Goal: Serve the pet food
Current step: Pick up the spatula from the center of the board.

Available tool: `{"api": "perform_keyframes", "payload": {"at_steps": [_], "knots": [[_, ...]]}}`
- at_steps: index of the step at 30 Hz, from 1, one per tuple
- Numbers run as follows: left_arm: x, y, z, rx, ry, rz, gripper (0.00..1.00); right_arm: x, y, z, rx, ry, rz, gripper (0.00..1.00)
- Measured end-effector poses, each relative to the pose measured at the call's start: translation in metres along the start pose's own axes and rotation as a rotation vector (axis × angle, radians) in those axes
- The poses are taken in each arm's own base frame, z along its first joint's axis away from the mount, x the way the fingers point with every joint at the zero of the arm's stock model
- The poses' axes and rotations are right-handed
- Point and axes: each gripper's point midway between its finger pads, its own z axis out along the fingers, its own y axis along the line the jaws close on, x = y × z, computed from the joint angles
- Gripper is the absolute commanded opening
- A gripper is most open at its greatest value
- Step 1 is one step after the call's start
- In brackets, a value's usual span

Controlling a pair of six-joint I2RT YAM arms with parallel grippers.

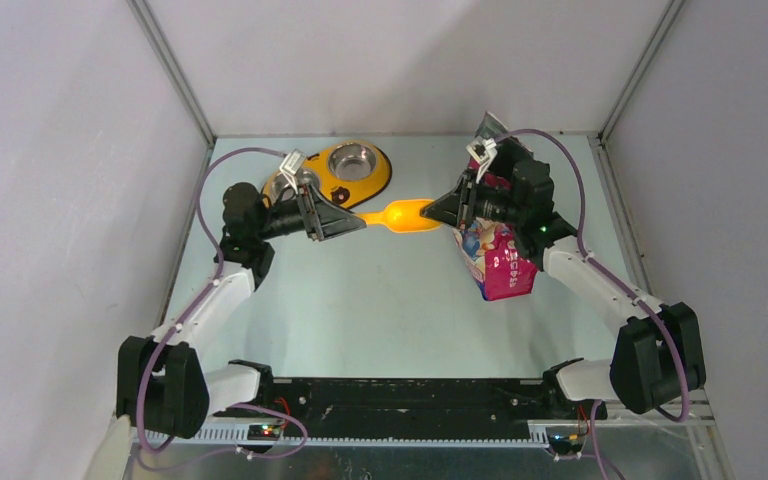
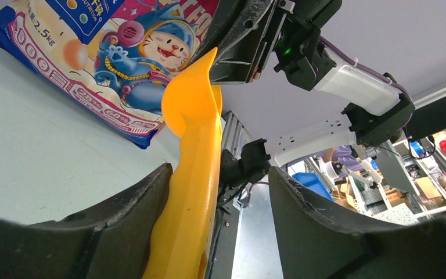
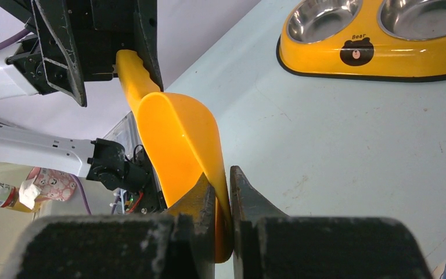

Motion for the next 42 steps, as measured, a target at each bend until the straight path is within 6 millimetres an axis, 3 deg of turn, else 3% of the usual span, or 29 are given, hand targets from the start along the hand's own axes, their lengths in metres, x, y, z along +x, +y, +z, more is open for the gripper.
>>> {"api": "perform_keyframes", "payload": {"at_steps": [21, 32, 37, 42], "knots": [[-0.004, 0.003, -0.001, -0.015, -0.019, 0.001, 0.55, 0.001, 0.000, 0.004, 0.014, -0.005, -0.002, 0.00], [-0.006, -0.001, -0.003, -0.020, -0.033, 0.023, 0.43, -0.001, 0.009, 0.006, 0.007, -0.012, -0.017, 0.00], [-0.006, 0.000, -0.004, -0.026, -0.034, 0.021, 0.33, 0.000, 0.010, 0.006, 0.005, -0.011, -0.018, 0.00], [-0.005, 0.000, -0.004, -0.024, -0.030, 0.018, 0.37, 0.000, 0.011, 0.007, 0.004, -0.010, -0.022, 0.00]]}}
